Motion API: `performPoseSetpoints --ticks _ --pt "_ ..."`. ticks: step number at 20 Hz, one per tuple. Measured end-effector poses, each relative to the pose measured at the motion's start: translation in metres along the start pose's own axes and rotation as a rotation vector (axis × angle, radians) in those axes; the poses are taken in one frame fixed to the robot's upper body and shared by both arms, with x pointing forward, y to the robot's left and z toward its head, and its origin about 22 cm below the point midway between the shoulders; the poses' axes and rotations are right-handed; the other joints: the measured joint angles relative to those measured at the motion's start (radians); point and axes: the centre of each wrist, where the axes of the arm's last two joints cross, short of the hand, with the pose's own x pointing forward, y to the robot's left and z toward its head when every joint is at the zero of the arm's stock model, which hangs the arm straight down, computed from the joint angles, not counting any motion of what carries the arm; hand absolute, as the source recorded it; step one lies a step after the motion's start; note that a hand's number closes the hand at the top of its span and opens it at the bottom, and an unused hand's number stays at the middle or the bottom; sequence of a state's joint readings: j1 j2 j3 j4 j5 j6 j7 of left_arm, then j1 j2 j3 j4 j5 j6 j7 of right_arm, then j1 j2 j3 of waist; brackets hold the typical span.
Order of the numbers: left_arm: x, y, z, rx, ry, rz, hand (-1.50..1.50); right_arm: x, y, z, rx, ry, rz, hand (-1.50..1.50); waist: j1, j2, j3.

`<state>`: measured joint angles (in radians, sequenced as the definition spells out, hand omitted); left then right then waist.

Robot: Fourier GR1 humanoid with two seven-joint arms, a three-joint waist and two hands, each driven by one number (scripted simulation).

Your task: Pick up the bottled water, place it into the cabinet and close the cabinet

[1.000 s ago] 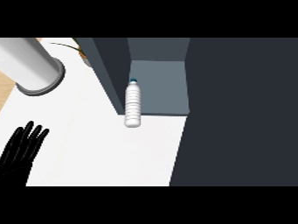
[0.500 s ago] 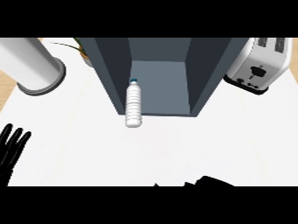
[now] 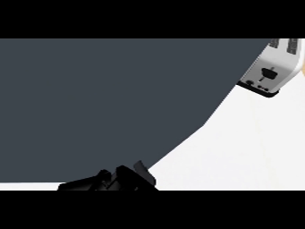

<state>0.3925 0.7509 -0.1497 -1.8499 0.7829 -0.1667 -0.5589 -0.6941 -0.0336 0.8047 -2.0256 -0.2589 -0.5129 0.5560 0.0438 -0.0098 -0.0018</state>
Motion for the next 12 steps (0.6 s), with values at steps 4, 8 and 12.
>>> performPoseSetpoints --ticks 4,8,12 --pt "0.013 0.000 -0.003 -0.005 -0.008 -0.007 -1.50 0.002 0.001 -0.033 -0.058 0.015 -0.046 1.50 0.009 0.007 0.001" --pt "0.018 0.007 0.000 0.004 -0.008 -0.007 -1.50 0.003 -0.010 -0.062 -0.033 0.038 -0.072 1.50 0.003 0.011 0.002" --pt "0.024 0.006 -0.001 -0.001 -0.008 -0.014 -1.50 -0.002 -0.019 -0.079 0.124 0.111 -0.080 1.50 0.002 0.014 0.003"
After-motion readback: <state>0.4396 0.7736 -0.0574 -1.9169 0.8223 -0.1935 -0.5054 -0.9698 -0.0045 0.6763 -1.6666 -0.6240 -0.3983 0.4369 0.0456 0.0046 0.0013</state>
